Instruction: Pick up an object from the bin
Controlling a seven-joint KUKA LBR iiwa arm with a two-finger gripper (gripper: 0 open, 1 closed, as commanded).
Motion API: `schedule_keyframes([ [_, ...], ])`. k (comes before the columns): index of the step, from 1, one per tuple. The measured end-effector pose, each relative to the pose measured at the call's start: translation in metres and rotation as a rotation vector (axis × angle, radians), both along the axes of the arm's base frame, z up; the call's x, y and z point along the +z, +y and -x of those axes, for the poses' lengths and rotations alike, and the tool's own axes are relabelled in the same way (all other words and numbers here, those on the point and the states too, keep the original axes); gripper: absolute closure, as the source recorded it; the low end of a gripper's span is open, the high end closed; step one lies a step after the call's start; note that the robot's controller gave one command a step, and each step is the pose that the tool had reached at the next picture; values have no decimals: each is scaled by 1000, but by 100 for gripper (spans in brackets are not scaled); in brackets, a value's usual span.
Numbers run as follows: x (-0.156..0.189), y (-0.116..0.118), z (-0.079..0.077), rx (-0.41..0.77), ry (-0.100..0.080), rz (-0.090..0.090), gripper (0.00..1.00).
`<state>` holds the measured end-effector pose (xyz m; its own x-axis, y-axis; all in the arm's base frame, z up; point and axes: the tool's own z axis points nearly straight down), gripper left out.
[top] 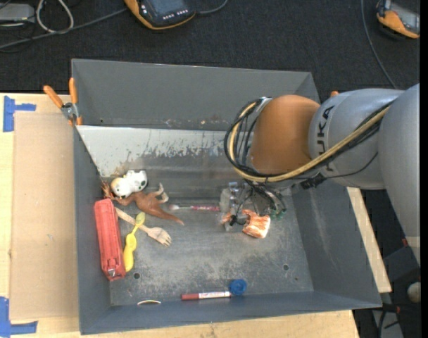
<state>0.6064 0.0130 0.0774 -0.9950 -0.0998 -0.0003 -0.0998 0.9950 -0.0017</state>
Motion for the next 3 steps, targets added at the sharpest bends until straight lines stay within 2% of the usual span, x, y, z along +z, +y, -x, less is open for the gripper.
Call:
schedule_keyframes([
  [1,62,-47,60,90,17,-4,100],
  [2,49,-67,30,163,-7,-3,100],
  [3,0,-61,46,84,6,-2,100],
])
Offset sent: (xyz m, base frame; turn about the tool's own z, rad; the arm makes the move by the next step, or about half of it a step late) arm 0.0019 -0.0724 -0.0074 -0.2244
